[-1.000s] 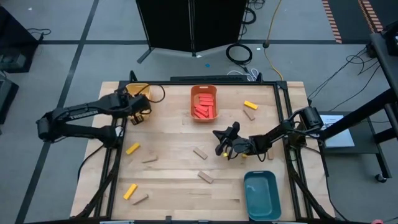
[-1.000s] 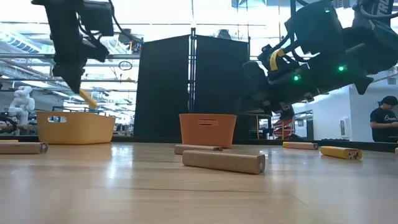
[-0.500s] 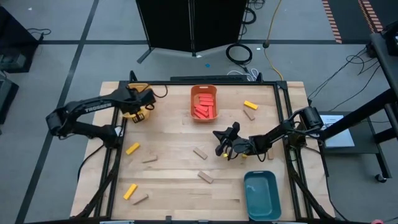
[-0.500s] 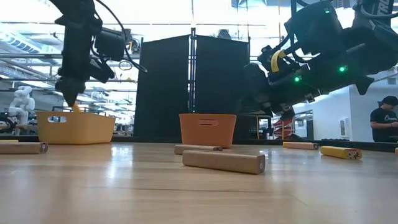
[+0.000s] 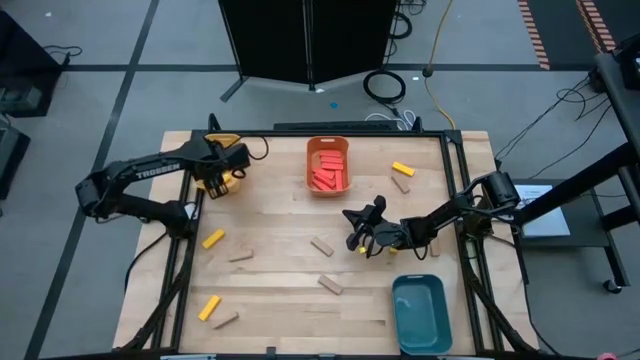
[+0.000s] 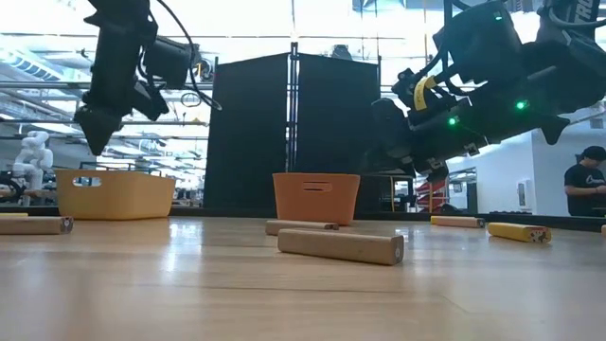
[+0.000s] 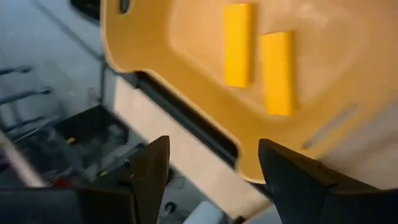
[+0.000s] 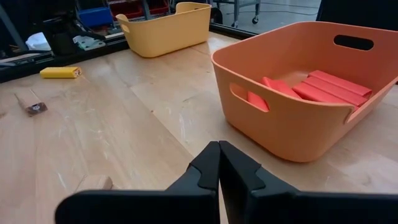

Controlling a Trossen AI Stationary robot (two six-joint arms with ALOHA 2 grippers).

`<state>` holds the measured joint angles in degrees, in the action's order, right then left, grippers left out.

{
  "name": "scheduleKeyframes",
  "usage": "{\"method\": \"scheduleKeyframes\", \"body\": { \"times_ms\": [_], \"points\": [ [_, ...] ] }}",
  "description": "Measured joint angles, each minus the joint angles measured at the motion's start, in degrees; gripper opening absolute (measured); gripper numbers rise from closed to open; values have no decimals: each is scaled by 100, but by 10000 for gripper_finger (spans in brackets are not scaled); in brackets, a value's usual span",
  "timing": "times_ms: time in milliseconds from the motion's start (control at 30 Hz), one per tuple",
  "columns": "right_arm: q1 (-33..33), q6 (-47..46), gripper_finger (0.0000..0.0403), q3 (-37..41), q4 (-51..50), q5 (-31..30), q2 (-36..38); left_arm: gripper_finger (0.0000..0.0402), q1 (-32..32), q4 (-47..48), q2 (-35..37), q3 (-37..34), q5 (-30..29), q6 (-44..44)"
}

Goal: Sort blocks
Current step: Put the yellow block into the yellow bin

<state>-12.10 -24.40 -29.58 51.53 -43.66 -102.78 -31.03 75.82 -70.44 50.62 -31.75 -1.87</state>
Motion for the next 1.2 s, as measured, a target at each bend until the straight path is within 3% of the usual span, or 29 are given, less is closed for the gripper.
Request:
{"method": "scheduleKeyframes", "body": {
  "times_ms": [100,300,400,600,733,867,1200],
  "points": [
    [0,0,0,0,0,6,0,244,102,194,100,167,662,154],
    [0,0,0,0,-25,13,0,244,538,157,338,458,3334,1049],
    [0,0,0,0,-44,20,0,244,990,179,452,473,4017,1473],
    [0,-23,0,0,-76,50,0,244,2049,360,495,412,4087,2616],
    [0,-2,0,0,-76,113,0,244,2786,361,451,112,3516,3605],
    [-2,-2,0,0,-81,203,0,244,3410,301,370,-375,3507,4141],
    [-1,-20,0,0,-72,199,0,242,4082,-497,-26,-642,3178,4857]
  ]
}}
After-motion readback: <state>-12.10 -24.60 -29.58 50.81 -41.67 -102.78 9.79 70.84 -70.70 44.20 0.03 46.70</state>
